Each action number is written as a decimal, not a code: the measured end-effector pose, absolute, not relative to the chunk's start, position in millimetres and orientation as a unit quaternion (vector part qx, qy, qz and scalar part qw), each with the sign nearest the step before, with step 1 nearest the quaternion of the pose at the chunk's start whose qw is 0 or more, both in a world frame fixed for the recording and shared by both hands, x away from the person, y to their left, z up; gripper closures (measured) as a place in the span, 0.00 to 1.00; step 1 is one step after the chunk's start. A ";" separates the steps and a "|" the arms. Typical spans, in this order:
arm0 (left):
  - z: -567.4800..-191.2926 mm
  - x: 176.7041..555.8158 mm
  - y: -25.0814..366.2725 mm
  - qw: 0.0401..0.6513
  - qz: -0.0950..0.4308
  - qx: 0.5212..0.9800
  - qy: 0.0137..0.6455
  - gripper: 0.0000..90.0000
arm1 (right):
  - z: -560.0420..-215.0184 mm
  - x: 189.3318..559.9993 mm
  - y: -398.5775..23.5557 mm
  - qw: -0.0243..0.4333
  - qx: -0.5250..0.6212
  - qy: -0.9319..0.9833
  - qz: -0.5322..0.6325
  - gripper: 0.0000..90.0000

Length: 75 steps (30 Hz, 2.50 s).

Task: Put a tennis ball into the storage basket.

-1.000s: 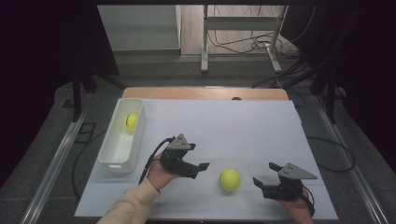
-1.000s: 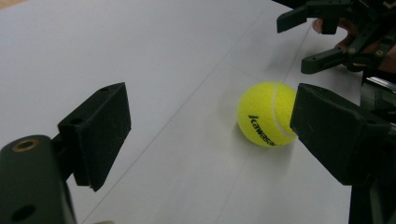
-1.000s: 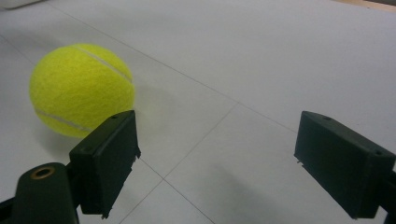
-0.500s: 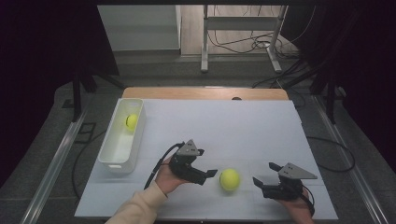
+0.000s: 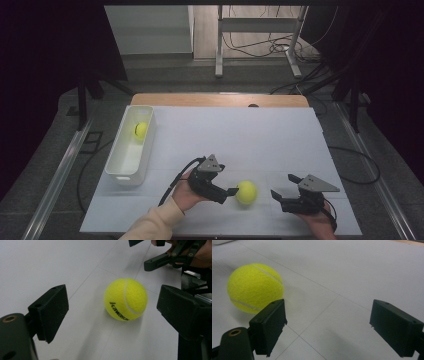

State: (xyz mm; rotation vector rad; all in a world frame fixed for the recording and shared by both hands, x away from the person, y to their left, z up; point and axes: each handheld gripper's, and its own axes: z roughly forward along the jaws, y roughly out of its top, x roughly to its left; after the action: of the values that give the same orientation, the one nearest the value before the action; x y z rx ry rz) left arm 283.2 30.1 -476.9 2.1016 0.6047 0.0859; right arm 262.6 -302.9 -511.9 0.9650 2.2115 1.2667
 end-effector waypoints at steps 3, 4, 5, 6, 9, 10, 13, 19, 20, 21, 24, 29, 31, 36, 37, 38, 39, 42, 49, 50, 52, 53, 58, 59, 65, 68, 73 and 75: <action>-478.8 282.0 26.3 0.456 0.030 0.856 0.242 0.12 | -511.9 262.5 -302.8 0.207 0.346 0.795 0.454 0.16; -479.6 281.6 25.1 0.456 0.029 0.856 0.242 0.12 | -511.9 262.5 -302.8 0.207 0.346 0.794 0.454 0.16; -480.0 281.6 24.5 0.453 0.030 0.859 0.238 0.12 | -511.9 262.5 -302.9 0.207 0.346 0.794 0.454 0.16; -480.8 281.0 23.0 0.451 0.031 0.860 0.235 0.12 | -512.0 262.6 -303.0 0.207 0.346 0.794 0.454 0.16; -482.2 279.7 19.9 0.448 0.031 0.863 0.232 0.11 | -512.0 262.5 -302.9 0.207 0.346 0.795 0.454 0.16; -482.8 279.4 18.4 0.449 0.030 0.862 0.231 0.11 | -512.0 262.5 -302.9 0.207 0.346 0.795 0.454 0.16; -483.7 279.6 16.2 0.448 0.028 0.863 0.230 0.11 | -512.0 262.5 -302.7 0.207 0.346 0.795 0.454 0.16; -487.3 280.6 10.6 0.443 0.023 0.867 0.228 0.11 | -512.0 262.5 -302.7 0.208 0.346 0.796 0.452 0.16; -488.1 280.9 9.7 0.439 0.023 0.869 0.226 0.11 | -512.0 262.6 -302.7 0.208 0.346 0.796 0.452 0.16; -488.8 281.0 8.7 0.439 0.022 0.869 0.226 0.11 | -512.0 262.6 -302.7 0.208 0.346 0.795 0.452 0.16; -490.6 281.1 6.1 0.438 0.019 0.869 0.227 0.11 | -511.8 262.4 -302.7 0.207 0.346 0.795 0.454 0.16; -495.2 283.3 -1.1 0.429 0.013 0.875 0.224 0.10 | -511.8 262.5 -302.7 0.207 0.345 0.795 0.453 0.16; -496.7 284.1 -4.0 0.426 0.012 0.877 0.223 0.10 | -511.8 262.5 -302.9 0.207 0.345 0.795 0.455 0.16; -499.4 286.2 -10.8 0.420 0.007 0.881 0.219 0.10 | -511.9 262.6 -302.9 0.207 0.345 0.795 0.454 0.16; -499.9 286.4 -11.9 0.418 0.007 0.882 0.218 0.09 | -512.0 262.6 -302.9 0.207 0.345 0.795 0.454 0.16; -500.3 286.5 -12.7 0.418 0.006 0.882 0.218 0.09 | -512.0 262.7 -302.8 0.208 0.345 0.796 0.452 0.16; -500.9 286.9 -13.8 0.416 0.005 0.883 0.218 0.09 | -512.0 262.7 -302.8 0.208 0.345 0.796 0.452 0.16; -502.4 287.7 -16.3 0.414 0.002 0.884 0.218 0.09 | -512.0 262.6 -302.8 0.208 0.345 0.796 0.452 0.16; -506.8 290.3 -24.8 0.403 -0.005 0.890 0.212 0.08 | -512.1 262.6 -302.8 0.207 0.345 0.796 0.452 0.16; -507.8 290.0 -26.8 0.404 -0.006 0.889 0.216 0.08 | -512.1 262.6 -302.8 0.207 0.345 0.796 0.452 0.16; -509.6 291.0 -29.2 0.401 -0.008 0.891 0.213 0.08 | -512.1 262.6 -302.8 0.207 0.345 0.796 0.453 0.16; -510.4 291.6 -30.0 0.398 -0.009 0.892 0.212 0.08 | -512.1 262.6 -302.9 0.206 0.346 0.795 0.453 0.16; -514.2 294.7 -35.8 0.391 -0.012 0.895 0.215 0.08 | -512.1 262.7 -302.9 0.207 0.346 0.796 0.451 0.16; -514.5 295.2 -36.7 0.388 -0.013 0.896 0.214 0.08 | -512.1 262.7 -302.9 0.207 0.346 0.796 0.451 0.16; -516.6 296.2 -42.9 0.375 -0.011 0.903 0.210 0.12 | -512.2 262.8 -302.9 0.207 0.346 0.796 0.452 0.16; -517.8 297.0 -44.1 0.372 -0.014 0.902 0.220 0.19 | -512.1 262.7 -303.1 0.207 0.346 0.795 0.453 0.16; -516.9 296.5 -43.4 0.372 -0.007 0.903 0.217 0.27 | -512.1 262.8 -303.3 0.207 0.346 0.795 0.454 0.16; -516.5 296.1 -42.5 0.375 -0.007 0.902 0.214 0.28 | -512.1 262.8 -303.2 0.207 0.346 0.795 0.454 0.16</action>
State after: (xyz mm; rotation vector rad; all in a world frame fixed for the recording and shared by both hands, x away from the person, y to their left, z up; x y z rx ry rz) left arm 296.1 -42.5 -516.5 2.3074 0.5488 -0.0172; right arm 262.8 -303.2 -512.1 0.9641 2.2132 1.2636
